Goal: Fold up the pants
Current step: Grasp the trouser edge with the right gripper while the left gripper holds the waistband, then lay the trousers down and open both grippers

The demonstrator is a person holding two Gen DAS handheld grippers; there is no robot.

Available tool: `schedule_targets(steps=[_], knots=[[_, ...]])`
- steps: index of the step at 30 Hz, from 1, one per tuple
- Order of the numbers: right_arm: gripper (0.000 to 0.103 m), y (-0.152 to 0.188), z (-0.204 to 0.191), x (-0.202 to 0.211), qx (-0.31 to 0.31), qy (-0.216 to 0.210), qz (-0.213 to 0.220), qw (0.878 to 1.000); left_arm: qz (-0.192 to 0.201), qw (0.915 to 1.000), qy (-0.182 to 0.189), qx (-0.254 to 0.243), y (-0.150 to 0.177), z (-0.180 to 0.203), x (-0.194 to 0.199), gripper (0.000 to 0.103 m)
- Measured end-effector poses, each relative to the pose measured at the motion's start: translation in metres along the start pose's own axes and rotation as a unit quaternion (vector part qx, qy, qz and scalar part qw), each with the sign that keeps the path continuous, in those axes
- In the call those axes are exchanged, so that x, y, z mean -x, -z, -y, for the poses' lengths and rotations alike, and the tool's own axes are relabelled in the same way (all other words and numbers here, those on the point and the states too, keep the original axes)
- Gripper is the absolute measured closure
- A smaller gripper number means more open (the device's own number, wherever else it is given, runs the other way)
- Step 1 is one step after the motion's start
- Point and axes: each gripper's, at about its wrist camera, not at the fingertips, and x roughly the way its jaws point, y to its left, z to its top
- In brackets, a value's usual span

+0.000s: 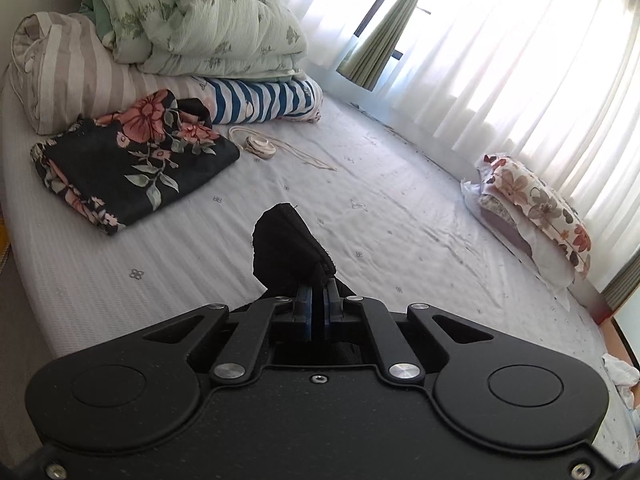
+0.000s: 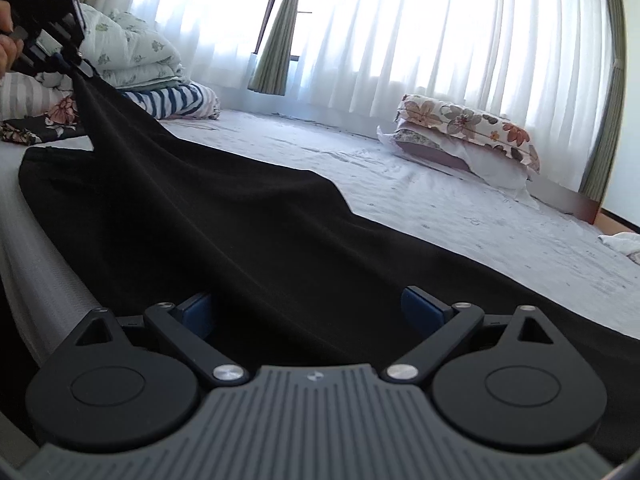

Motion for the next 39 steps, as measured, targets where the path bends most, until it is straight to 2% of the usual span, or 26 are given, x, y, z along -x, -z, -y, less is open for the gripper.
schedule_targets(steps=[2,3,5,6,12,19,21,22,24,26,28,30,31,34,39], knots=[[0.033,0.004,0.002,0.002,0.003,0.033,-0.004,0.999,0.001,0.9999,-0.011,-0.005,0.004,-0.006,0.004,0.098],[0.039,0.007,0.005,0.004,0.0,0.042,-0.009,0.999,-0.002,0.9998,-0.02,-0.005,0.008,-0.01,0.005,0.098],[0.086,0.013,0.014,0.008,-0.017,0.052,-0.018,0.998,-0.013,0.9993,-0.035,-0.003,0.017,-0.02,0.004,0.098],[0.09,0.015,0.019,0.012,-0.026,0.06,-0.022,0.998,-0.02,0.9989,-0.042,0.001,0.022,-0.026,0.003,0.098],[0.095,0.027,0.035,0.04,-0.03,0.106,-0.01,0.994,-0.036,0.9966,-0.074,-0.004,0.054,-0.046,0.003,0.097],[0.096,0.042,0.047,0.052,-0.042,0.143,-0.036,0.988,-0.04,0.995,-0.092,0.002,0.068,-0.056,-0.002,0.096],[0.085,0.044,0.044,0.052,-0.025,0.161,-0.031,0.986,-0.037,0.9946,-0.097,-0.009,0.069,-0.054,-0.003,0.096],[0.069,0.046,0.041,0.05,-0.012,0.17,-0.028,0.985,-0.036,0.9942,-0.101,-0.017,0.07,-0.052,-0.003,0.096],[0.066,0.048,0.037,0.045,0.008,0.183,-0.019,0.983,-0.034,0.9938,-0.104,-0.021,0.07,-0.05,-0.004,0.096],[0.056,0.049,0.035,0.038,0.014,0.191,-0.014,0.981,-0.033,0.994,-0.103,-0.017,0.068,-0.05,-0.004,0.096],[0.055,0.05,0.038,0.032,0.016,0.209,-0.007,0.978,-0.033,0.9941,-0.102,-0.014,0.066,-0.051,-0.004,0.096],[0.074,0.051,0.042,0.03,0.02,0.241,-0.007,0.97,-0.033,0.9942,-0.102,-0.011,0.064,-0.053,-0.004,0.095],[0.091,0.051,0.046,0.03,0.018,0.26,-0.013,0.965,-0.032,0.9944,-0.1,-0.01,0.062,-0.054,-0.004,0.095],[0.092,0.06,0.064,0.036,-0.002,0.287,-0.035,0.957,-0.033,0.9943,-0.101,-0.012,0.061,-0.054,-0.003,0.095],[0.092,0.074,0.084,0.053,-0.001,0.326,-0.053,0.944,-0.033,0.9927,-0.112,-0.029,0.063,-0.053,-0.002,0.095]])
